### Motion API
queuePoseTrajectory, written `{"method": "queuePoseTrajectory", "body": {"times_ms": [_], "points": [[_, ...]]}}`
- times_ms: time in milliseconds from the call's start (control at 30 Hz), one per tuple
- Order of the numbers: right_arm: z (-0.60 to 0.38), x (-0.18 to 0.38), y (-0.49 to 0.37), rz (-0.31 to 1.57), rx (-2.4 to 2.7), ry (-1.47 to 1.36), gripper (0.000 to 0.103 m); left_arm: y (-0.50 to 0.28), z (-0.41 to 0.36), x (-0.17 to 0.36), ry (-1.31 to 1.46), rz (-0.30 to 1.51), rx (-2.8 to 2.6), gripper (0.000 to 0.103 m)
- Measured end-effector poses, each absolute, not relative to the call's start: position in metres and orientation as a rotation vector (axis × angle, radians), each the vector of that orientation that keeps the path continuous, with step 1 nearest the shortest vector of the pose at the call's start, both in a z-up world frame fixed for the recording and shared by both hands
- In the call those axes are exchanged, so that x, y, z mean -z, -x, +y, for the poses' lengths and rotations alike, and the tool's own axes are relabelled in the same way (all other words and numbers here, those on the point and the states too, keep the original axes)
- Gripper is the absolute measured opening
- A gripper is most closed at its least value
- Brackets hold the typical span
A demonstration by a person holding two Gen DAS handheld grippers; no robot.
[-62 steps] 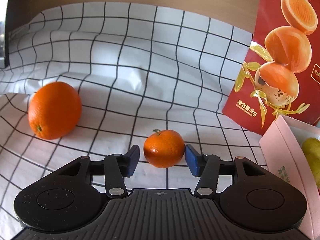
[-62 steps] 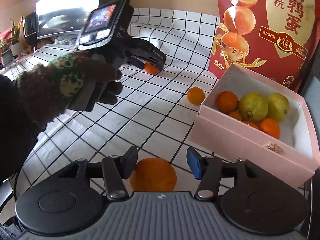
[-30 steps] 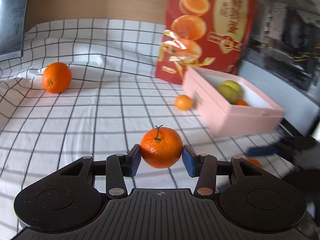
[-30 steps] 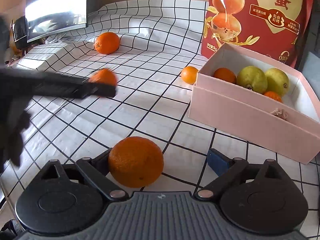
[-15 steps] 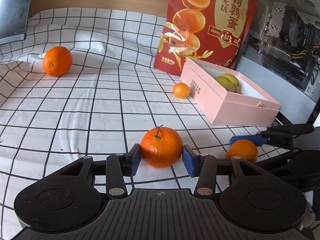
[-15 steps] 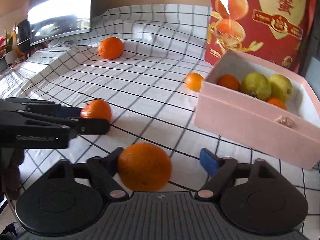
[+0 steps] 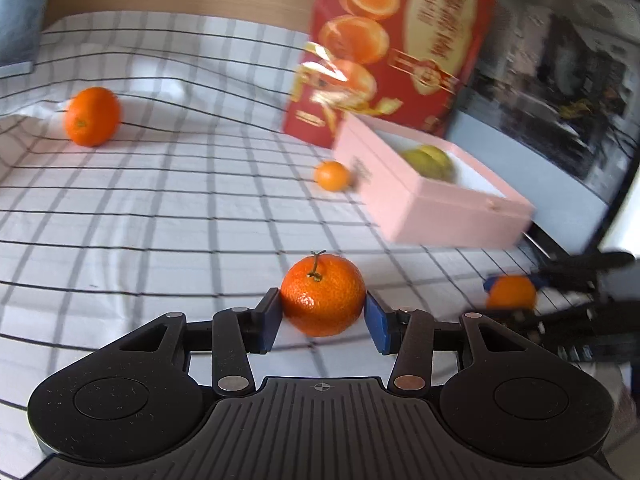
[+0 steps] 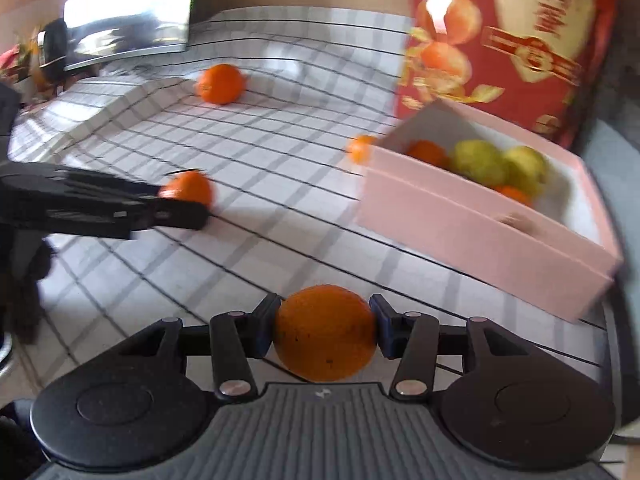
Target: Organize fruits
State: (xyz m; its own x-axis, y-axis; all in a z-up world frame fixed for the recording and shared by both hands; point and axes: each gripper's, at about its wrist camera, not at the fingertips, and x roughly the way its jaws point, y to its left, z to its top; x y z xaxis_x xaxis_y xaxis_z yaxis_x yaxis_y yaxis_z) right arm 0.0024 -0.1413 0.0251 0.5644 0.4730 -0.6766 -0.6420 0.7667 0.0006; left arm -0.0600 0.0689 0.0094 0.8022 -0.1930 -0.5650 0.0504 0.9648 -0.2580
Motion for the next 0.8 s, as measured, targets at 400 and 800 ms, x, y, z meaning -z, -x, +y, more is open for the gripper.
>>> {"method": "queuePoseTrajectory", "body": {"times_ms": [400, 800], "points": [[-0.193, -0.021, -0.005, 0.726, -0.579, 0.184, 0.063, 0.061, 0.039, -0.01, 0.173, 0.656, 0.174, 0.05], [-0.192, -0.012, -0.014, 0.77, -0.524, 0.14, 0.092, 0.055, 0.027, -0.01, 0.121, 0.659, 0.138, 0.051]]}}
